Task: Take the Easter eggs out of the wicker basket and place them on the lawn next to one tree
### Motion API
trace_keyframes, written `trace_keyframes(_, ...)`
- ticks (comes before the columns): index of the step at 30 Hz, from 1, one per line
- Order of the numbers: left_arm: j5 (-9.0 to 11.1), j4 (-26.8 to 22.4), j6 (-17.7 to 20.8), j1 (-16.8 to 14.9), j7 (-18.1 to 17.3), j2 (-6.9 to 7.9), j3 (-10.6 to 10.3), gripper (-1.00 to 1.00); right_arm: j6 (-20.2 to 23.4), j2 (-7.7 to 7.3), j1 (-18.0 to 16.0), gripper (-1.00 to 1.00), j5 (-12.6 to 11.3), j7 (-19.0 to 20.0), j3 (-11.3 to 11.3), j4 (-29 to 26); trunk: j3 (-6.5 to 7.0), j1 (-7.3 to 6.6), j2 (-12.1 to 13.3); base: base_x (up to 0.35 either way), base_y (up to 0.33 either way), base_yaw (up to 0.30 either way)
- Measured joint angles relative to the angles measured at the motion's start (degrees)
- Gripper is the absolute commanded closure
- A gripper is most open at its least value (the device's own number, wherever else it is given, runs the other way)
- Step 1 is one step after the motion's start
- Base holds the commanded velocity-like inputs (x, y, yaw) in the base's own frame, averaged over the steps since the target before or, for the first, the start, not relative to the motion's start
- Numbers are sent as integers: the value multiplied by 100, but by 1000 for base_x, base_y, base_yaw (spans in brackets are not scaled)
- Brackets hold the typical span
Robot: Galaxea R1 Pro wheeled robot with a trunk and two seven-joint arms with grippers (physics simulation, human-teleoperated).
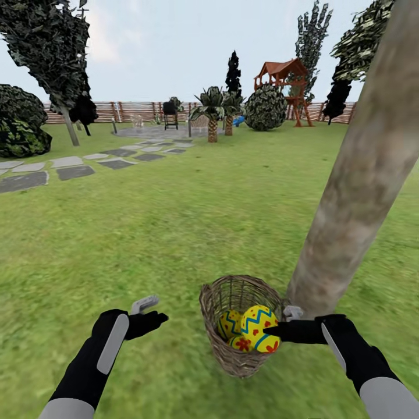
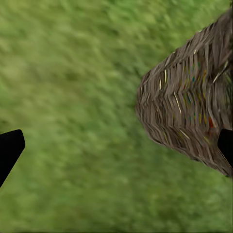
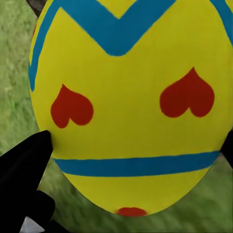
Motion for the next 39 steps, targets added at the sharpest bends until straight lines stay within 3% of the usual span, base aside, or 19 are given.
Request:
trace_keyframes(4,1,-10,1,3,-3,5,9,-100,-1,-8,-1,100,15,616,5,-5,12,0,0,0,0,-46)
trace_keyframes(13,1,-7,0,4,-4,5,3,-100,-27,-41,-1,100,9,740,-110,-6,12,0,0,0,0,-1)
trace_keyframes(17,-4,3,0,4,-3,1,1,-100,-27,-52,-1,100,1,752,-155,-6,84,-87,159,0,0,0)
trace_keyframes(22,-20,7,0,4,5,-3,1,-100,-26,-81,-1,100,4,851,-436,-6,173,-197,360,0,0,0)
trace_keyframes(25,-24,13,0,1,5,-4,1,-100,-27,-90,-1,100,19,1181,-450,-2,227,-262,480,-87,0,0)
trace_keyframes(34,-24,16,0,2,5,-13,1,-100,-35,-92,-1,100,52,1183,-455,11,389,-459,841,-270,0,0)
trace_keyframes(39,-34,13,0,2,6,-10,1,-100,-51,-282,0,100,41,1146,-460,52,491,-570,1041,-13,0,-175)
